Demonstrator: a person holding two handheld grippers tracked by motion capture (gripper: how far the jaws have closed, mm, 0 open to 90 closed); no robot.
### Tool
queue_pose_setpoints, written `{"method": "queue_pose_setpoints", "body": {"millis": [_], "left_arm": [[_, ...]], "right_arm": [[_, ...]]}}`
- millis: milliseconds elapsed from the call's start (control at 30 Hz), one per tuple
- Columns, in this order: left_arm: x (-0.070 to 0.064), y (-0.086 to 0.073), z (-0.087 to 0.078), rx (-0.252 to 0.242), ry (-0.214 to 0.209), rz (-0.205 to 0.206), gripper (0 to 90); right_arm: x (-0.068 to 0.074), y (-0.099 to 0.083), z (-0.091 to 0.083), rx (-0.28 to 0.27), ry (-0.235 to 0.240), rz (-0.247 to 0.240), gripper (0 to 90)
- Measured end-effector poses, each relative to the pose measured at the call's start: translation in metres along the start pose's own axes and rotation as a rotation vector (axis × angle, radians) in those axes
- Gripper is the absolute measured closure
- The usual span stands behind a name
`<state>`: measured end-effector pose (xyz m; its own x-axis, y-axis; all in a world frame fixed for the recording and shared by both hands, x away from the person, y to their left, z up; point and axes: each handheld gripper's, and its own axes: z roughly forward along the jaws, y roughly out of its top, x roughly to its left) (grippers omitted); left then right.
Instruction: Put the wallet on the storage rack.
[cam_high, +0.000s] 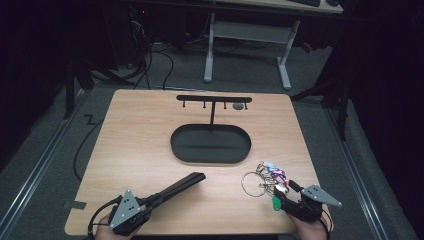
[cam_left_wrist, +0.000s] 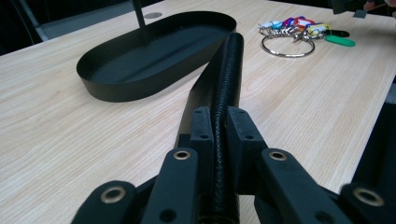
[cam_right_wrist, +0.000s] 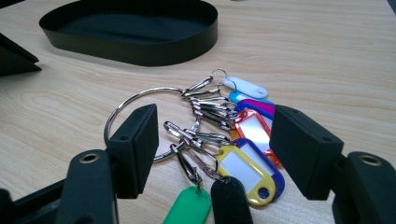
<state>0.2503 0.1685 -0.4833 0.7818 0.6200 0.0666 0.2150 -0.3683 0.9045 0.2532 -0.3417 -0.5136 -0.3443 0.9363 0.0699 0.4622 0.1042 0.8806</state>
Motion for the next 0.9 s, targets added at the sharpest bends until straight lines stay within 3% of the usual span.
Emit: {"method": "queue_pose_setpoints", "body": {"millis": [467, 733, 900], "left_arm": [[0.001, 0.006, -0.002, -0.046, -0.044, -0.030, 82.3], [0.021, -0.003, -0.002, -0.071, -0.034, -0.123, 82.4], [0.027, -0.005, -0.002, -0.085, -0.018, -0.142, 82.0]], "right_arm": [[0.000, -0.002, 0.002, 0.016, -0.001, -0.002, 33.4], [-0.001, -0.004, -0.003, 0.013, -0.016, 0.004, 33.5], [-0.003, -0.005, -0.005, 0.009, -0.017, 0.010, 33.5]]}}
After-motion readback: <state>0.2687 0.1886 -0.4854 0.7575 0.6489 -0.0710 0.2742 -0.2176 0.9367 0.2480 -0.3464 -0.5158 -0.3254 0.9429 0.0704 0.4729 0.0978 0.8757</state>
